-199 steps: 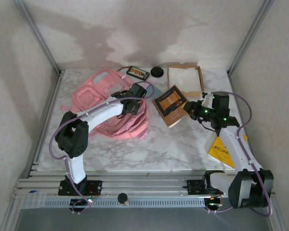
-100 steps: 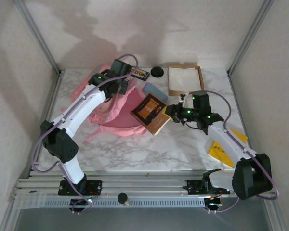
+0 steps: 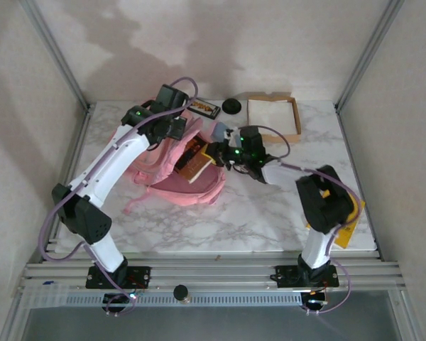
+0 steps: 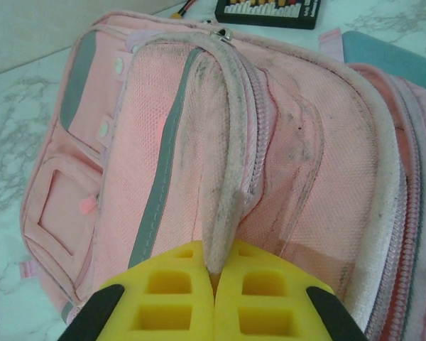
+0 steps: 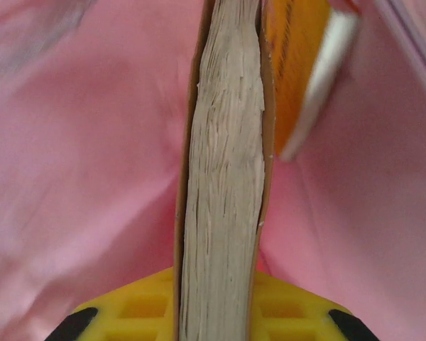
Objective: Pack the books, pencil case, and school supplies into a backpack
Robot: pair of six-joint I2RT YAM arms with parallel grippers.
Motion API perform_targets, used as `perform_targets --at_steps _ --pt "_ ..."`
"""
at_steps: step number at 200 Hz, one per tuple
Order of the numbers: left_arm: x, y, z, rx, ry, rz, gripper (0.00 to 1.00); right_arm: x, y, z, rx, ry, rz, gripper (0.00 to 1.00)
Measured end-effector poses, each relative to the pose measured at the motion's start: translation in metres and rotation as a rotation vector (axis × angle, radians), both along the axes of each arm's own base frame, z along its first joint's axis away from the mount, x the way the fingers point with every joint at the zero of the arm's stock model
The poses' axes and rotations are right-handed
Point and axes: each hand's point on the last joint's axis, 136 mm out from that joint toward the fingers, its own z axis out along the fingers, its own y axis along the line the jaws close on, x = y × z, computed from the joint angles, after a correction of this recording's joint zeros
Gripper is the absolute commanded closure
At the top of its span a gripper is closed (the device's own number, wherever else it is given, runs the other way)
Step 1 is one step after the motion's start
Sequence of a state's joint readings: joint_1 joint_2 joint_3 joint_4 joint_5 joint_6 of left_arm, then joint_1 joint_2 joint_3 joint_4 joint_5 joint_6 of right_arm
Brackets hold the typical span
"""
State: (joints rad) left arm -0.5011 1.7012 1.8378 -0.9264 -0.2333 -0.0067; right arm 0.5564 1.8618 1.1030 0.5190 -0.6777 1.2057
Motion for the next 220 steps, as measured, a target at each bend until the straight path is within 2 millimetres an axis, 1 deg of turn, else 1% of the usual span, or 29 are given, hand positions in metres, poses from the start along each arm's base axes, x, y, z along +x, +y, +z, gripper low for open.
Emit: perform_targets --at_steps 18,45,61,76,86,101,115,126,148,157,168,180,207,220 --pt "-0.007 -0.001 0.008 -0.025 -0.008 -0.015 1.0 0.023 0.027 -0.006 0.027 -0.026 -0.005 1.0" --pt "-0.016 -0.001 0.013 -0.047 -0.007 -0.032 1.0 0.047 0.064 -0.019 0.036 -0.048 -0.005 1.0" --pt "-0.016 -0.002 0.013 -0.052 -0.004 -0.037 1.0 0.055 0.078 -0.033 0.028 -0.044 -0.015 1.0" --pt "-0.017 -0.002 0.011 -0.051 0.001 -0.038 1.0 0.06 0.086 -0.047 0.016 -0.037 -0.031 1.0" --pt "-0.017 -0.002 0.01 -0.052 0.005 -0.038 1.0 0.064 0.091 -0.057 0.006 -0.034 -0.046 0.95" --pt "-0.018 -0.002 0.006 -0.054 0.015 -0.042 1.0 0.073 0.098 -0.067 -0.009 -0.043 -0.073 0.86" --pt "-0.018 -0.002 0.001 -0.055 0.024 -0.041 1.0 0.081 0.104 -0.072 -0.028 -0.057 -0.105 0.72" --pt "-0.017 -0.002 0.0 -0.059 0.025 -0.037 1.0 0.084 0.107 -0.071 -0.042 -0.07 -0.128 0.59" --pt "-0.014 0.001 0.001 -0.069 0.017 -0.024 1.0 0.082 0.108 -0.071 -0.07 -0.088 -0.155 0.4" --pt "-0.013 0.002 0.0 -0.071 0.016 -0.02 1.0 0.078 0.104 -0.068 -0.09 -0.105 -0.169 0.32" --pt "-0.013 0.004 -0.001 -0.075 0.016 -0.016 1.0 0.067 0.095 -0.066 -0.131 -0.114 -0.177 0.25" --pt "-0.012 0.007 -0.002 -0.082 0.013 -0.005 1.0 0.054 0.083 -0.058 -0.178 -0.128 -0.181 0.23" --pt "-0.007 0.014 -0.002 -0.104 0.004 0.023 1.0 0.035 0.057 -0.031 -0.237 -0.166 -0.2 0.19" --pt "-0.006 0.014 -0.004 -0.119 0.003 0.028 1.0 0.026 0.042 -0.022 -0.271 -0.175 -0.217 0.18"
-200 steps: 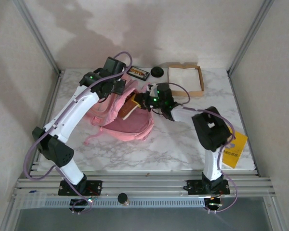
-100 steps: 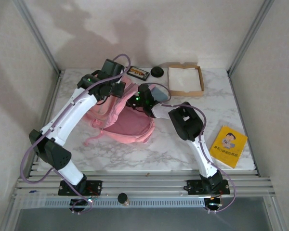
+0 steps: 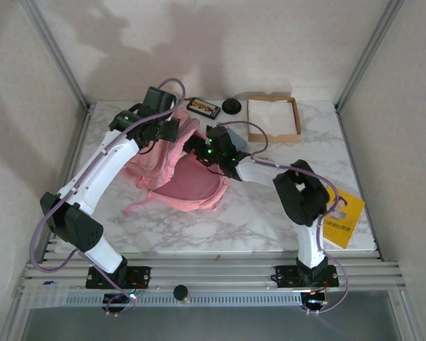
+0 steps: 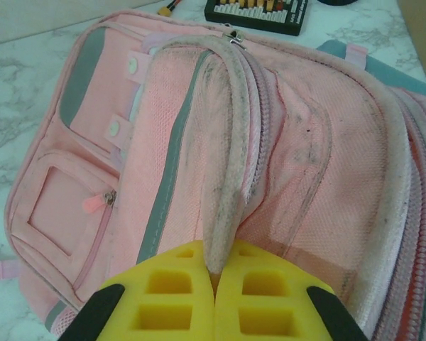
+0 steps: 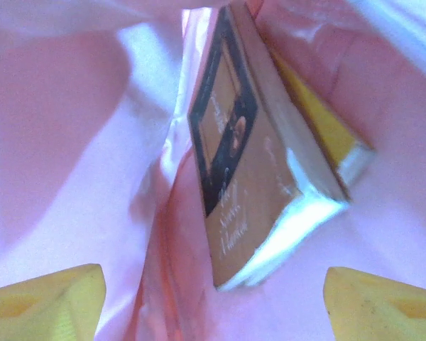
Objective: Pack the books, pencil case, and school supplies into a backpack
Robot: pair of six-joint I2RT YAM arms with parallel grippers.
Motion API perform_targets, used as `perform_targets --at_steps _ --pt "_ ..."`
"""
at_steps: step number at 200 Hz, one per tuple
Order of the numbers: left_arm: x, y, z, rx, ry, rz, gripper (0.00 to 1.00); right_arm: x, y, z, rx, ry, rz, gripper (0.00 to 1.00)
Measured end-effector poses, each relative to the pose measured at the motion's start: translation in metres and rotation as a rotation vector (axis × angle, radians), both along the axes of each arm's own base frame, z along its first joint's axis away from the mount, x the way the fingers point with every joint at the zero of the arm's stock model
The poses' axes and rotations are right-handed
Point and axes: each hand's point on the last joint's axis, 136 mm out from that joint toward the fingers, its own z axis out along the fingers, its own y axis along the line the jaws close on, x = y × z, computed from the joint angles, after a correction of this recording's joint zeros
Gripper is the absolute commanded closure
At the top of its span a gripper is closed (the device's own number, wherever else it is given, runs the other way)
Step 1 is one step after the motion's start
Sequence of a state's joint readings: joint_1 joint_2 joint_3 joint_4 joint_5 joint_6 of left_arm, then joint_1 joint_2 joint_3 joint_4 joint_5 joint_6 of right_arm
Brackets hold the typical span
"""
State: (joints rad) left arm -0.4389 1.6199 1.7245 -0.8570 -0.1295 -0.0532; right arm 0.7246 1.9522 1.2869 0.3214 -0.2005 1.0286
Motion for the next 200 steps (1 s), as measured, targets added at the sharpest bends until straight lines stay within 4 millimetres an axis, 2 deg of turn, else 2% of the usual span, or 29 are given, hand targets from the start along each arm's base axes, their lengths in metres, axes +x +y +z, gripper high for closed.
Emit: perform_targets --at_steps 26,50,73,97,109,129,146,165,200 --pt "-0.001 -0.003 -0.005 -0.03 0.008 -0.009 1.0 -0.022 -0.042 0.009 -0.078 -0.011 -0.045 0.17" --pt "-0.007 -0.009 -0.015 -0.078 0.014 -0.03 1.0 -0.026 -0.101 0.02 -0.17 -0.03 -0.147 0.15" --pt "-0.016 -0.015 -0.035 -0.135 0.024 -0.034 0.75 -0.028 -0.17 0.04 -0.241 -0.064 -0.291 0.1" --pt "-0.031 -0.029 -0.075 -0.184 0.085 -0.054 0.56 -0.026 -0.247 0.057 -0.29 -0.077 -0.458 0.07" --pt "-0.038 -0.036 -0.097 -0.2 0.122 -0.059 0.44 -0.027 -0.281 0.057 -0.329 -0.068 -0.529 0.03" --pt "-0.05 -0.048 -0.12 -0.223 0.174 -0.065 0.38 -0.034 -0.331 0.044 -0.386 -0.015 -0.621 0.02" --pt "-0.052 -0.055 -0.123 -0.263 0.168 -0.056 0.29 -0.042 -0.379 0.029 -0.442 0.061 -0.72 0.01" --pt "-0.055 -0.069 -0.115 -0.329 0.133 -0.057 0.24 -0.057 -0.427 0.018 -0.48 0.141 -0.84 0.01" --pt "-0.078 -0.124 -0.095 -0.5 0.091 -0.123 0.17 -0.095 -0.498 0.011 -0.525 0.253 -1.061 0.01"
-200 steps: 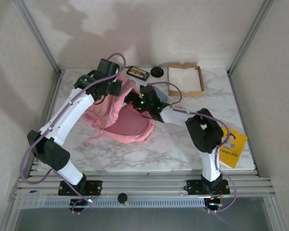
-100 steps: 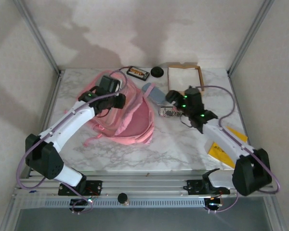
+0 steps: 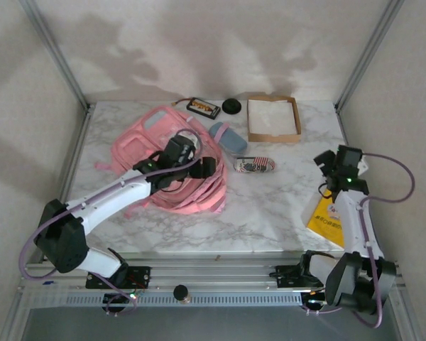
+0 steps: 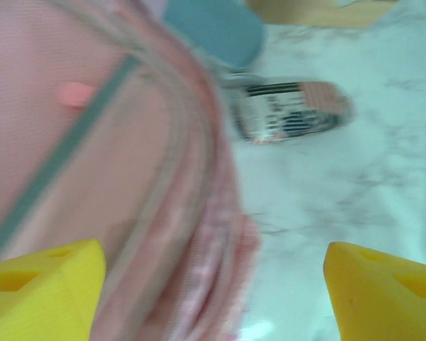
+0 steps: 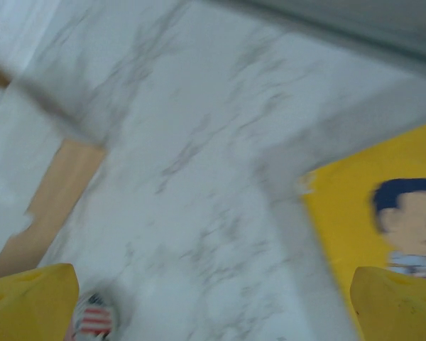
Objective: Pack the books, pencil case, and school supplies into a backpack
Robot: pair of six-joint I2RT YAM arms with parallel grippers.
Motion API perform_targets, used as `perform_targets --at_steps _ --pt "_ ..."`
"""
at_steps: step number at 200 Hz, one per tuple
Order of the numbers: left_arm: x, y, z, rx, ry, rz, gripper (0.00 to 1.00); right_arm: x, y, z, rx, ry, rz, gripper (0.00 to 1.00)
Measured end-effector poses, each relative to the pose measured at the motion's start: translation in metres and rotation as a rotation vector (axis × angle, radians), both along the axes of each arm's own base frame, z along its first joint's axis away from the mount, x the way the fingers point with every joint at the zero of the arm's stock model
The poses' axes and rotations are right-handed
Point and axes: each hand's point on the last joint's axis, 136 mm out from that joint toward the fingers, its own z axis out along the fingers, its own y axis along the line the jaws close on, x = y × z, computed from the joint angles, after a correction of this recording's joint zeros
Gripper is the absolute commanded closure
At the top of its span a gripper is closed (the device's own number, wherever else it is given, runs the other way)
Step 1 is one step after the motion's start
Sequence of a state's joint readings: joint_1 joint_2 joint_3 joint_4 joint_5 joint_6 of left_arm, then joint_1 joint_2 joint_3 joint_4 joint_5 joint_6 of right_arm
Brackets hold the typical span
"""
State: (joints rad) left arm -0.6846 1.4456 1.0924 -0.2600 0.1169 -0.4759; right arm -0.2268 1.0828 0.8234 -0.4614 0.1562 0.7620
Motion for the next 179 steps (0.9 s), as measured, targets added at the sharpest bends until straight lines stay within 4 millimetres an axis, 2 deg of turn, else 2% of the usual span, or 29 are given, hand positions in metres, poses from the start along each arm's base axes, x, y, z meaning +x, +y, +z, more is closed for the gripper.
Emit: perform_targets --at_steps 26,53,79,104,138,165,179 --pt "-0.022 -0.042 0.006 -0.101 -0.004 -0.054 0.15 -0.038 -0.044 -0.015 0.0 0.05 -0.178 0.01" --pt "-0.037 -0.078 0.001 -0.165 0.012 -0.094 0.13 -0.073 -0.066 -0.045 0.031 0.131 -0.289 0.01" --pt "-0.048 -0.102 -0.02 -0.166 0.056 -0.12 0.12 -0.095 -0.069 -0.072 0.075 0.197 -0.333 0.01" --pt "-0.059 -0.117 -0.035 -0.154 0.089 -0.141 0.11 -0.107 -0.074 -0.085 0.1 0.235 -0.37 0.01" --pt "-0.063 -0.13 -0.032 -0.175 0.088 -0.155 0.09 -0.114 -0.082 -0.101 0.131 0.257 -0.393 0.01" --pt "-0.061 -0.131 -0.029 -0.185 0.083 -0.148 0.08 -0.118 -0.076 -0.124 0.18 0.296 -0.375 0.01" --pt "-0.06 -0.132 -0.028 -0.188 0.083 -0.143 0.07 -0.117 -0.075 -0.13 0.19 0.306 -0.361 0.01"
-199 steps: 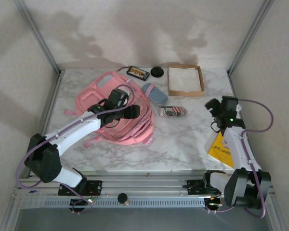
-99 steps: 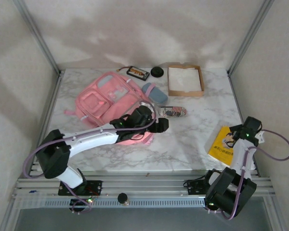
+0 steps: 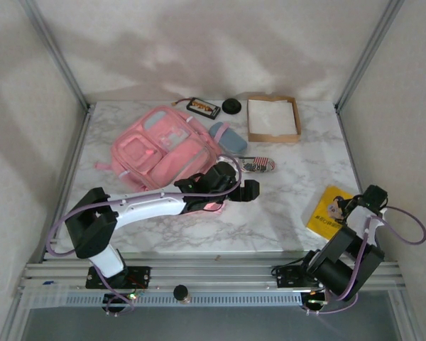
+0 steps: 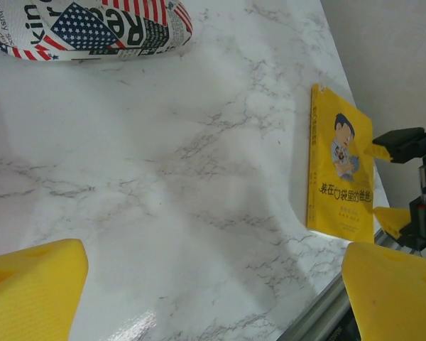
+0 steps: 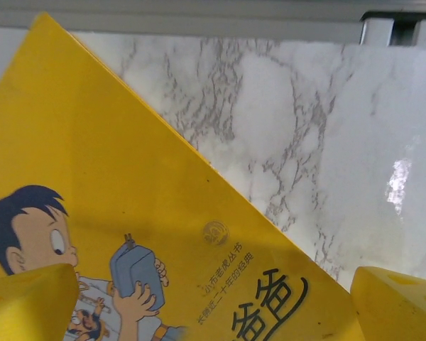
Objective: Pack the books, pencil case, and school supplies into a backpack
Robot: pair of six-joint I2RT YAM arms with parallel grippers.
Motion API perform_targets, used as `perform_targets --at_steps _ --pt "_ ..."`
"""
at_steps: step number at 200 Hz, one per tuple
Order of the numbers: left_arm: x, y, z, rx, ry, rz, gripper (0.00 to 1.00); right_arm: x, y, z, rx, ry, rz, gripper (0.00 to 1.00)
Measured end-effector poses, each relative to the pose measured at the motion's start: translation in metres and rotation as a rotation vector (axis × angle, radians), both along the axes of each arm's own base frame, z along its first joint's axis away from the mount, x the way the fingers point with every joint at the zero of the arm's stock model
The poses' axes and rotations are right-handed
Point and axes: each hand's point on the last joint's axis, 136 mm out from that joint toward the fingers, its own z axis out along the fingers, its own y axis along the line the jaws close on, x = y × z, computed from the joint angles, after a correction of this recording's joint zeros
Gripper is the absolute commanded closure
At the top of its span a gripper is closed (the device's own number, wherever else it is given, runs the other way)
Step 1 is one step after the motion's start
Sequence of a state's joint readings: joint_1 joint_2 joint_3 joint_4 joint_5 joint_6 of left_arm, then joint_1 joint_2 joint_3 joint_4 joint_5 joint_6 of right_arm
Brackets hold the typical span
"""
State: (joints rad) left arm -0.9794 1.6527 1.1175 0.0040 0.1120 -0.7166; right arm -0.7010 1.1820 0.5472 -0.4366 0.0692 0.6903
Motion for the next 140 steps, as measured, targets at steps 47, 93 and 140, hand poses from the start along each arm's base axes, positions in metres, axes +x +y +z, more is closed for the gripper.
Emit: perform_targets --at_steps 47,93,140 --pt "0.003 -0.004 -0.008 0.002 0.024 0.018 0.07 0.022 0.014 -0.009 0.039 -0.04 0.119 0.01" --pt "0.01 -0.015 -0.02 0.005 0.058 0.036 0.07 0.038 0.027 -0.016 0.013 0.085 0.285 0.01" --pt "0.033 -0.048 -0.028 -0.001 0.055 0.037 0.07 0.066 0.044 -0.015 0.012 0.098 0.425 0.01"
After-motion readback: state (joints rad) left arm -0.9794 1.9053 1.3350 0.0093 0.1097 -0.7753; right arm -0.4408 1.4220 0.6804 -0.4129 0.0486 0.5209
